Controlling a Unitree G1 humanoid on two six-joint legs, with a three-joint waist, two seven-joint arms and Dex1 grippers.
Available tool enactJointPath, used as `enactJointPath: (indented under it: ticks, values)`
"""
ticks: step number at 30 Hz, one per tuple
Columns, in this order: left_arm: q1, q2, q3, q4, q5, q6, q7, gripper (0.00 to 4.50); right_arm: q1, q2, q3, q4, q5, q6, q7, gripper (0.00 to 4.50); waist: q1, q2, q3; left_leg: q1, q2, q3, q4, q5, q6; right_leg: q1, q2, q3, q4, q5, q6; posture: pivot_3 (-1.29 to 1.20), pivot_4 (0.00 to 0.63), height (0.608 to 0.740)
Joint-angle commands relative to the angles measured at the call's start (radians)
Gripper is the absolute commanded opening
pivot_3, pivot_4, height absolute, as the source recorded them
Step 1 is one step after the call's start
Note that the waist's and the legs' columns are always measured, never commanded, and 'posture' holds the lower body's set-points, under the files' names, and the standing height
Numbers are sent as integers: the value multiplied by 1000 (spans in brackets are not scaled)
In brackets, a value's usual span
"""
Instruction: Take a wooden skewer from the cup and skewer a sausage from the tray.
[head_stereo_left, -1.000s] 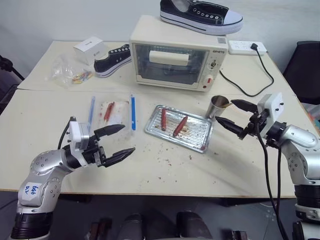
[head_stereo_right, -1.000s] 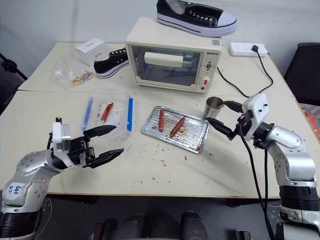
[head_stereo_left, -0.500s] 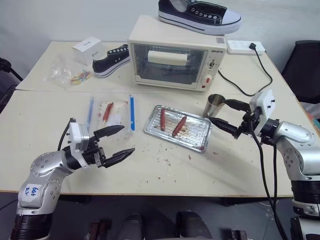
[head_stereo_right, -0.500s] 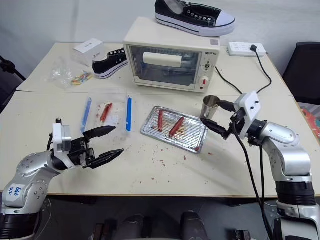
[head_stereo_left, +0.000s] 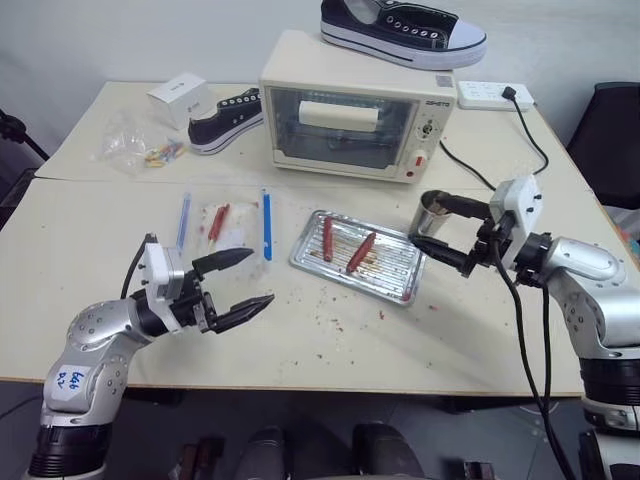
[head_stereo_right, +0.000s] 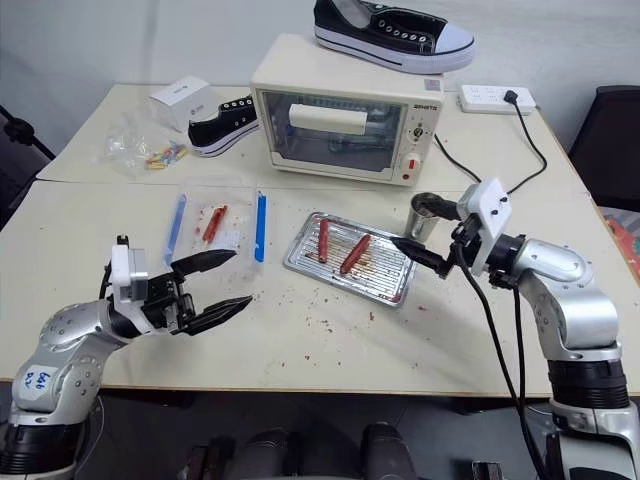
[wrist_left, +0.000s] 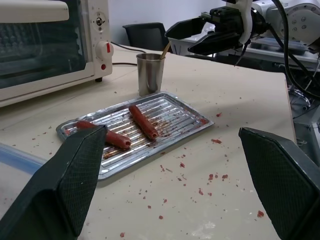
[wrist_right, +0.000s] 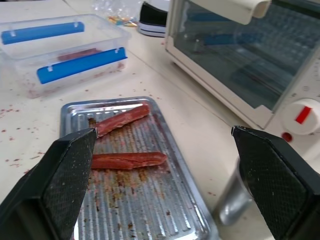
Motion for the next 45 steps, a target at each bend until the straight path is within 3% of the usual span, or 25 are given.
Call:
enactJointPath:
  ticks: [1, 8, 18, 26, 29, 35, 45]
  values:
    - [-11, -4, 2, -14, 4, -18, -4, 4467, -14, -9, -25, -36, -6, 0, -29, 4500, 0, 0, 0, 0, 0, 0, 0, 0, 0, 0, 0, 0, 0, 0, 0, 0, 150, 740]
    - [-16, -8, 0, -3, 11, -24, -10, 4467, -33, -44, -2, -4, -79, 30, -58, 4500, 0, 0, 0, 0, 0, 0, 0, 0, 0, 0, 0, 0, 0, 0, 0, 0, 150, 740]
    - [-10, -13, 0, 3, 16, -32, -7, 4467, -44, -16, 46, -77, -59, 141, -75, 4500, 0, 0, 0, 0, 0, 0, -1, 0, 0, 0, 0, 0, 0, 0, 0, 0, 150, 740]
    - [-12, -16, -1, 11, 22, -40, -8, 4467, -62, -38, 58, -25, -112, 98, -66, 4500, 0, 0, 0, 0, 0, 0, 0, 0, 0, 0, 0, 0, 0, 0, 0, 0, 150, 740]
    - [-14, -16, -3, 18, 24, -46, -8, 4500, -67, -44, 54, -7, -120, 84, -51, 3884, 0, 0, 0, 0, 0, 0, -1, 0, 0, 0, 0, 0, -1, 0, 0, 0, 150, 740]
    - [-15, -17, -4, 25, 26, -55, -7, 4500, -77, -63, 57, 38, -156, 43, -36, 2047, 0, 0, 0, 0, 0, 0, -1, 0, 0, 0, 0, 0, -1, 0, 0, 0, 150, 740]
    - [-18, -24, -8, 28, 30, -62, -3, 4500, -105, -56, 62, 101, -187, -10, -22, 2047, -1, 0, 0, 0, 0, 0, -1, 0, 0, 0, 0, 0, 0, 0, 0, 0, 150, 740]
